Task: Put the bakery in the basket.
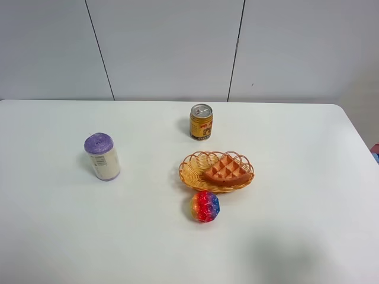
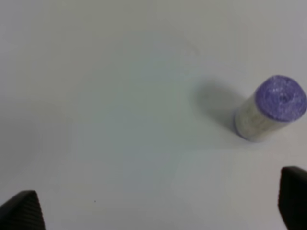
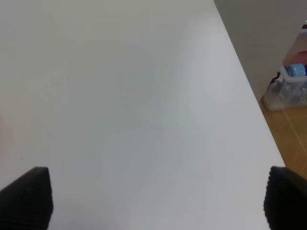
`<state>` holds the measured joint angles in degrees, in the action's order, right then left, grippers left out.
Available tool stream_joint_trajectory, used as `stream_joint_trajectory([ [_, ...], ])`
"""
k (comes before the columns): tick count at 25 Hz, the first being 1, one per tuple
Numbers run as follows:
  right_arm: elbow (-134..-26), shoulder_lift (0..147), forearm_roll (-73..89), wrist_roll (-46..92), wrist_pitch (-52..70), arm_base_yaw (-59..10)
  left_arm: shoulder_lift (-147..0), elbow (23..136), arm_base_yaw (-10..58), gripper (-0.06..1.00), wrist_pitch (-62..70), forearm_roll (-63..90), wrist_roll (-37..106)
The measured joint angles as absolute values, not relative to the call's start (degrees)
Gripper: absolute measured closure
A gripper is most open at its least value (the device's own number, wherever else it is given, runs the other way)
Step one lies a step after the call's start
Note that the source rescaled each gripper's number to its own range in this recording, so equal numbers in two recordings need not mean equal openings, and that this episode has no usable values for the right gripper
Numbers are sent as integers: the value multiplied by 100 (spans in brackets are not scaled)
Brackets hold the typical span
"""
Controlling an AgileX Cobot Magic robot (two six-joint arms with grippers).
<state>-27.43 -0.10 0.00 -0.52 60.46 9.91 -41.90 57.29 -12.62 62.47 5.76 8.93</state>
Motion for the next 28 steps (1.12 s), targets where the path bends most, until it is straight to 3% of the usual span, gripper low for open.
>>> stream_joint_trajectory([
  [11, -2743, -10, 0, -52, 6046, 991, -1417, 3642, -1248, -3, 5533, 595, 1348],
  [28, -2743, -10, 0, -52, 6046, 991, -628, 3072, -991, -4, 5599, 1173, 1365],
])
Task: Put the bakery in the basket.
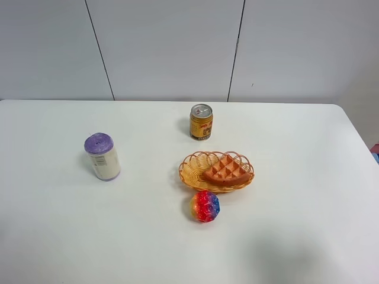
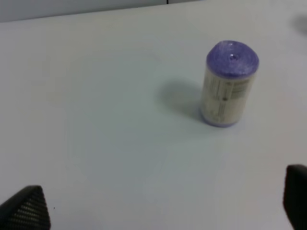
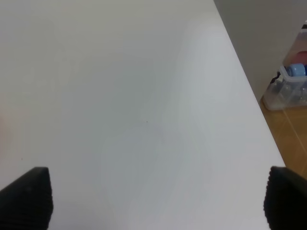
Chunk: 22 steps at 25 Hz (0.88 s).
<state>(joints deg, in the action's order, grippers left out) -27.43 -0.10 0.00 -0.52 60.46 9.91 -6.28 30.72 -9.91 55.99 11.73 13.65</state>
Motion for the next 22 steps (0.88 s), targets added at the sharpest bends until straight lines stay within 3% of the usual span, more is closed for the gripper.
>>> stream_joint_trajectory([
  [15, -2743, -10, 0, -52, 6046, 991, -56, 2924, -989, -4, 6078, 1191, 1365],
  [22, -2743, -10, 0, -52, 6046, 991, 36, 2909, -653, -4, 6086, 1191, 1365],
])
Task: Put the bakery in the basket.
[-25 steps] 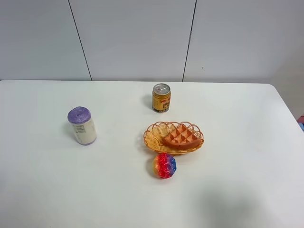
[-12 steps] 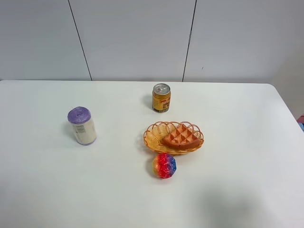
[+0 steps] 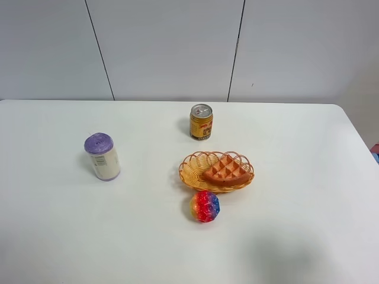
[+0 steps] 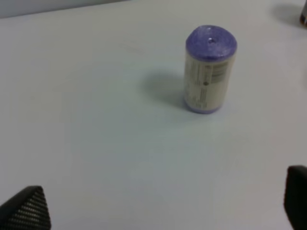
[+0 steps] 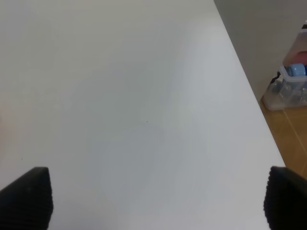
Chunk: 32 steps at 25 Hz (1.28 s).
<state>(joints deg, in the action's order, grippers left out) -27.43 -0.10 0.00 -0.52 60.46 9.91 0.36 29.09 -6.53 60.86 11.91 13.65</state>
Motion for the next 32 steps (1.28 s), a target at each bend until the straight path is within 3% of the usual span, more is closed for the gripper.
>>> stream_joint_trajectory([
  [32, -2743, -10, 0, -52, 6046, 991, 36, 2909, -605, -4, 6086, 1116, 1250],
])
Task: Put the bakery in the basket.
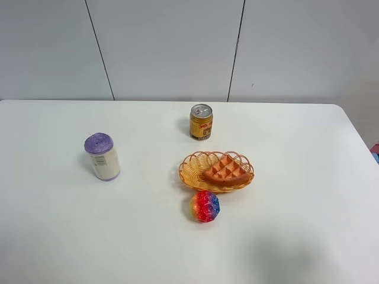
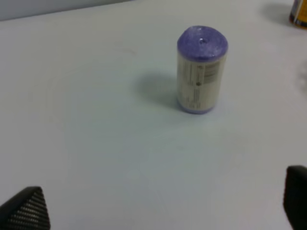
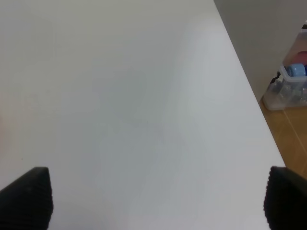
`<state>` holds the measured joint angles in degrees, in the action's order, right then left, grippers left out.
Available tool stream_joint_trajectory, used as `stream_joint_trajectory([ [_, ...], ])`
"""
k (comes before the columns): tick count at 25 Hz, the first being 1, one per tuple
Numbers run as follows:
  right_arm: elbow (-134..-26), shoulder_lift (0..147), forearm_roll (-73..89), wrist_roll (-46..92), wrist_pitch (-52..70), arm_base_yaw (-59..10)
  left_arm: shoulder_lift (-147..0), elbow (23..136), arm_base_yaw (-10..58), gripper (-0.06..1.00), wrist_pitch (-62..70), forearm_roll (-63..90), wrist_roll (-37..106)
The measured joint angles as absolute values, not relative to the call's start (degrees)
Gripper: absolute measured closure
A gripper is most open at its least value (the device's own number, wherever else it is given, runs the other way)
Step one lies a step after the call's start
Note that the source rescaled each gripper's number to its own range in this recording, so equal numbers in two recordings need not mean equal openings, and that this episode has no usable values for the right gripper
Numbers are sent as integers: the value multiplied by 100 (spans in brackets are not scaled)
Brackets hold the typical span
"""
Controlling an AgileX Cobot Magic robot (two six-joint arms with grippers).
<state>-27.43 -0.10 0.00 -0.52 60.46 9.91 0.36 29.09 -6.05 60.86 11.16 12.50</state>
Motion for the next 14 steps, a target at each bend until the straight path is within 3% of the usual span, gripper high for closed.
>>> stream_joint_trajectory([
  [14, -2743, -10, 0, -52, 6046, 991, 36, 2905, -605, -4, 6071, 484, 412],
])
